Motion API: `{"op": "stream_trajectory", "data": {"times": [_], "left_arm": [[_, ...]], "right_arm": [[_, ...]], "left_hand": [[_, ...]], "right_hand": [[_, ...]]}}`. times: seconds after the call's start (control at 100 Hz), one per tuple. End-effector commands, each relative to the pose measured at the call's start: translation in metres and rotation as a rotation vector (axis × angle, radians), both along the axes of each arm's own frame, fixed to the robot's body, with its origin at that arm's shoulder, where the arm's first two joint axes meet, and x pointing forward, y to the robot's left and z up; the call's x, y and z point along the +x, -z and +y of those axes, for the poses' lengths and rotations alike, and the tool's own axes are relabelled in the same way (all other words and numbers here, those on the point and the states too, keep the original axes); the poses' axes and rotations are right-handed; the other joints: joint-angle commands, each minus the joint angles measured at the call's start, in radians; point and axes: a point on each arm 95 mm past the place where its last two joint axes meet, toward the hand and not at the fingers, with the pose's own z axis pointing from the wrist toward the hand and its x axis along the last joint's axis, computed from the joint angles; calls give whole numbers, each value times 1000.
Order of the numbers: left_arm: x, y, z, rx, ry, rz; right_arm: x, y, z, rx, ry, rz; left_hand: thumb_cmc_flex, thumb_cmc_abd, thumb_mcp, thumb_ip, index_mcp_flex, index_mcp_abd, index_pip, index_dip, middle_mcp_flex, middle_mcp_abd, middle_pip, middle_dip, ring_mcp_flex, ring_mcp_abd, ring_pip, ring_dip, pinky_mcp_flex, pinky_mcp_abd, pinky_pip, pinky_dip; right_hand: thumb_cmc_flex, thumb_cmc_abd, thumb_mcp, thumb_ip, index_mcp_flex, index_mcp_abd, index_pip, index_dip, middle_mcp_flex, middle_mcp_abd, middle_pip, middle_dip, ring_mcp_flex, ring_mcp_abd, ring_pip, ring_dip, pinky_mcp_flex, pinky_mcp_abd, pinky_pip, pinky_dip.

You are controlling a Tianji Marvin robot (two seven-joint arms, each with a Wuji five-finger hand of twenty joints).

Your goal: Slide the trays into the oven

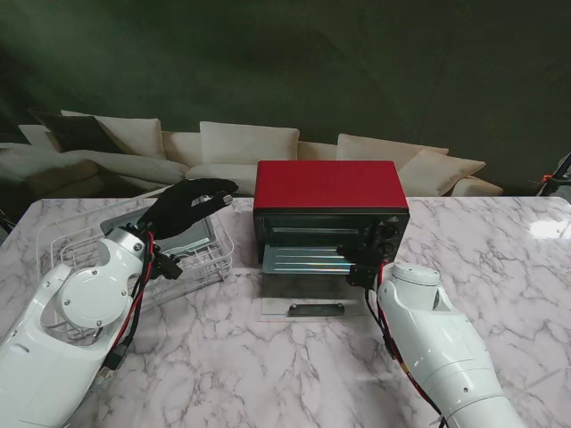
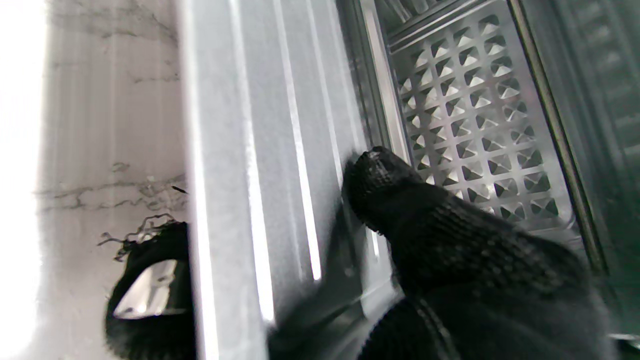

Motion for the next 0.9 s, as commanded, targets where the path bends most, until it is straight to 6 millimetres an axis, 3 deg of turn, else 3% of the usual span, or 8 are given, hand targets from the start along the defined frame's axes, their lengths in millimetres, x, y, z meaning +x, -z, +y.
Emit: {"op": "stream_trajectory", "data": {"times": [0.0,0.24,0.3,0.39,0.49,0.55,0.68,0.89], "left_arm": [[-1,0,-2,5,13,9],[0,0,-2,5,15,10],[0,0,-2,6,16,11],[-1,0,-2,4,16,12],[-1,0,-2,4,16,13],[-1,0,-2,5,17,12],[-1,0,-2,3,16,11],[-1,0,-2,5,17,13]], "right_arm": [[-5,16,0,-7,11,41],[-2,15,3,-14,23,45],[-2,15,4,-14,26,48],[-5,16,4,-12,5,64],[-9,18,3,-25,-7,81],[-11,19,0,-19,-6,95],[-16,22,-5,-7,-25,118],[-22,24,-11,9,-50,144]], "left_hand": [[-10,44,-32,-8,25,-6,1,7,19,4,-3,6,16,2,9,14,-17,15,7,5],[-11,44,-32,-8,27,-7,2,8,21,5,-3,6,18,3,9,14,-16,16,7,5],[-11,45,-32,-8,26,-6,2,8,22,5,-3,6,18,2,9,14,-16,16,7,5],[-10,45,-31,-8,27,-6,2,8,23,5,-3,6,19,4,9,14,-16,17,7,5],[-10,45,-31,-8,27,-6,2,8,23,5,-3,6,21,4,10,14,-16,18,6,5],[-11,45,-32,-8,27,-7,2,8,24,6,-3,6,21,4,10,14,-15,18,7,5],[-9,45,-31,-8,27,-6,2,7,26,6,-3,6,23,5,11,15,-14,19,6,6],[-11,45,-32,-8,25,-6,0,7,27,8,-4,6,25,7,12,16,-14,20,6,6]], "right_hand": [[120,109,92,49,66,-295,101,63,-8,-37,44,10,47,-41,49,6,-104,63,50,14],[119,125,73,50,47,-310,100,66,-19,-53,40,7,24,-36,29,3,-147,68,32,18],[119,143,37,58,-14,-306,73,10,-36,-64,14,-20,-10,-10,-16,11,-196,88,-3,38],[81,176,-161,81,-211,-279,125,-168,-141,-71,-11,-62,-129,6,-74,37,-330,91,-60,77],[35,207,-360,120,-320,-229,121,-238,-240,-78,20,-99,-208,12,-79,46,-417,84,-74,98],[-20,212,-411,134,-357,-198,95,-257,-288,-78,24,-106,-245,18,-78,49,-458,81,-76,104],[-196,229,-377,213,-379,-138,-124,-106,-378,-79,30,-126,-317,22,-78,60,-531,67,-85,133],[-310,209,-433,211,-474,-95,-216,-137,-467,-82,16,-130,-389,24,-76,71,-599,54,-80,150]]}}
